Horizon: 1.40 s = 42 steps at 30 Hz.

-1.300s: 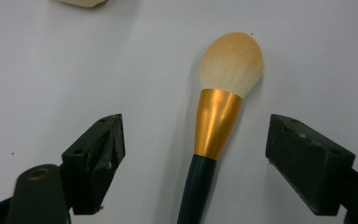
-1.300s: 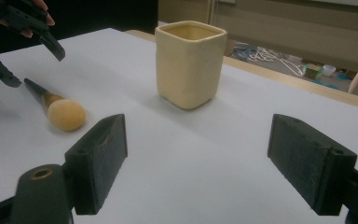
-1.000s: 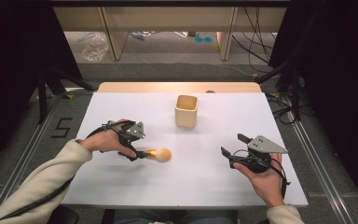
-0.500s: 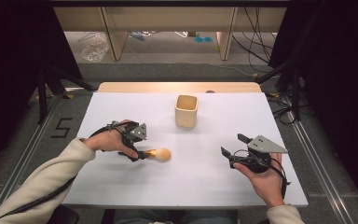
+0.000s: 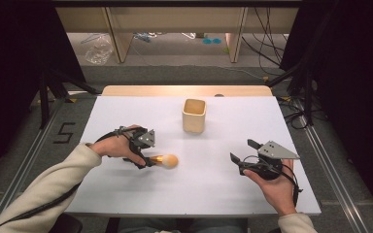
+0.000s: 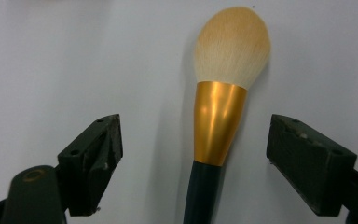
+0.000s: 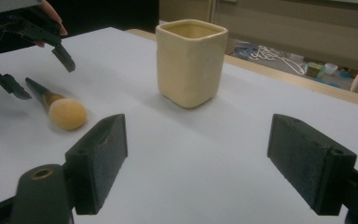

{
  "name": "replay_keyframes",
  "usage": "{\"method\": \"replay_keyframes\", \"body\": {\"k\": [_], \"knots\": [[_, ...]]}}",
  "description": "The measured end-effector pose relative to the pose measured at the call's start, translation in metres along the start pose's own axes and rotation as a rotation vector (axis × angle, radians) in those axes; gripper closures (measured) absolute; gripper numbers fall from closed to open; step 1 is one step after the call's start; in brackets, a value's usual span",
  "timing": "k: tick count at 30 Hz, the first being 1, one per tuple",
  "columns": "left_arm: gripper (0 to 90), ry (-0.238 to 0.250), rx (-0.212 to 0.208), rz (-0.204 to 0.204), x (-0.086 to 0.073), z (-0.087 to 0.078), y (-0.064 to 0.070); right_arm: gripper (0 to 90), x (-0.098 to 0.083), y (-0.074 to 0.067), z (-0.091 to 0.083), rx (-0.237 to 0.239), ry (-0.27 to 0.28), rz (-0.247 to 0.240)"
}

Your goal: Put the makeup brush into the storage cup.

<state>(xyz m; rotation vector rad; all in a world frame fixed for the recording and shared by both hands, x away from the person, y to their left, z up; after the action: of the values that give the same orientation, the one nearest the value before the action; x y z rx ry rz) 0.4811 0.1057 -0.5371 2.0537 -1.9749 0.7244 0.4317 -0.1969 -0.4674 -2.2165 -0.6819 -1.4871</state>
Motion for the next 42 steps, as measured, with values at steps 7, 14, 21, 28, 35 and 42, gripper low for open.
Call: {"method": "replay_keyframes", "body": {"k": [7,14,21,28,35,42], "knots": [[16.1,0.001,-0.017,-0.008,0.002,0.003,0.003,21.0,0.001,-0.001,0.002,0.006,0.014,0.007],[15.9,-0.023,-0.024,0.003,0.001,0.006,0.003,21.0,0.001,0.001,0.002,-0.006,0.021,-0.013],[16.5,-0.04,-0.036,0.021,0.001,0.009,0.004,21.0,0.001,0.002,0.002,-0.008,0.019,-0.013],[17.0,-0.053,-0.046,0.03,0.001,0.011,0.005,21.0,0.001,0.002,0.002,-0.008,0.018,-0.013],[17.1,-0.059,-0.051,0.035,0.004,0.014,0.005,21.0,0.001,0.002,0.002,-0.009,0.018,-0.013],[18.0,-0.072,-0.056,0.047,0.005,0.016,0.005,21.0,0.001,0.002,0.002,-0.008,0.021,-0.011]]}}
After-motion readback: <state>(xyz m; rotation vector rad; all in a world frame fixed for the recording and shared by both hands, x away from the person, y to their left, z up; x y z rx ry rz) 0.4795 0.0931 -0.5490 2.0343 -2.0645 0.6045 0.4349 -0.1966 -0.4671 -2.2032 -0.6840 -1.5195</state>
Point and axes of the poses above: each handheld gripper's, and its own axes: z roughly forward along the jaws, x roughly out of its top, y roughly to its right, the point moved 10 cm from there along z, roughly forward along the jaws, and after that the axes turned 5 degrees about z, right-handed, at the moved point
